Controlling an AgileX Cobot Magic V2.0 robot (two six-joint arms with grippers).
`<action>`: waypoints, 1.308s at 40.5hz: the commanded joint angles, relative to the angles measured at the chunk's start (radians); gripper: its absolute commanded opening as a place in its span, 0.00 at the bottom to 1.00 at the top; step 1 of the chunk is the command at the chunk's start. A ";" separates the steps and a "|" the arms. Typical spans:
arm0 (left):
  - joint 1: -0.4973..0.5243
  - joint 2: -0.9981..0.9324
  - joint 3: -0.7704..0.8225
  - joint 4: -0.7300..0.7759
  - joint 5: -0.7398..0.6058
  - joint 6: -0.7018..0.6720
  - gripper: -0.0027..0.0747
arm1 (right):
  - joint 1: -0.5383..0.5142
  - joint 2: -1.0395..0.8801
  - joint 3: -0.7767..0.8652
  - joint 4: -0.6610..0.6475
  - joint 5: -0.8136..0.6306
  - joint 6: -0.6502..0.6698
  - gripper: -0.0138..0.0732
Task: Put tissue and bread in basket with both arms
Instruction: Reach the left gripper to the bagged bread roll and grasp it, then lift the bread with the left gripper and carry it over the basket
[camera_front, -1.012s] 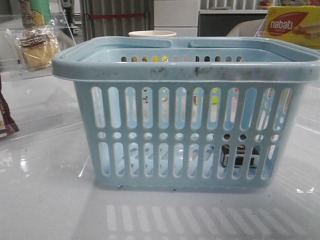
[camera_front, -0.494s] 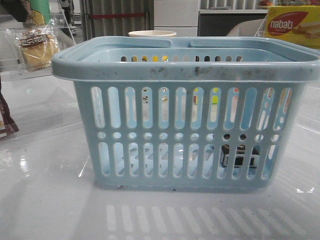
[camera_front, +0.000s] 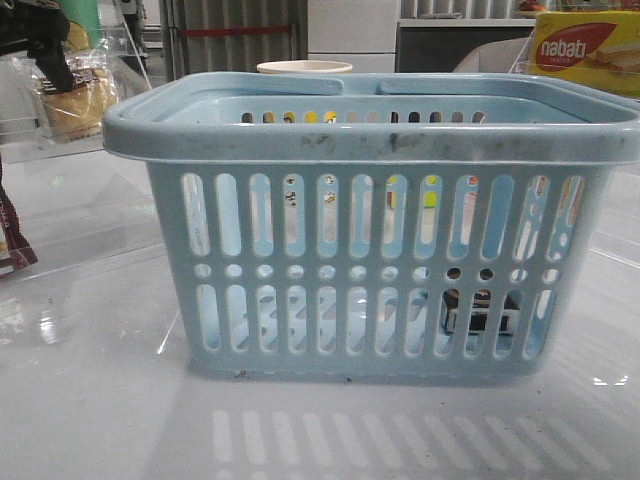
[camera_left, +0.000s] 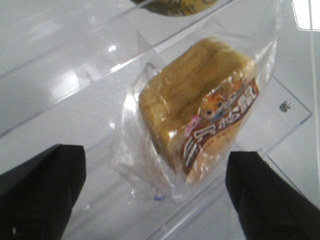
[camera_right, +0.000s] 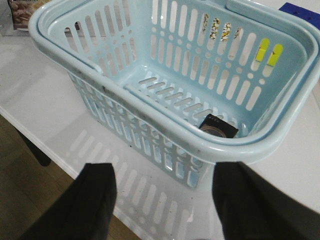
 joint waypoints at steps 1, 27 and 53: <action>-0.002 -0.037 -0.042 -0.018 -0.129 -0.011 0.84 | -0.001 -0.002 -0.028 0.006 -0.070 -0.011 0.75; -0.002 -0.028 -0.042 -0.018 -0.217 -0.011 0.27 | -0.001 -0.002 -0.028 0.006 -0.070 -0.011 0.75; -0.004 -0.138 -0.043 -0.115 -0.046 -0.011 0.15 | -0.001 -0.002 -0.028 0.006 -0.070 -0.011 0.75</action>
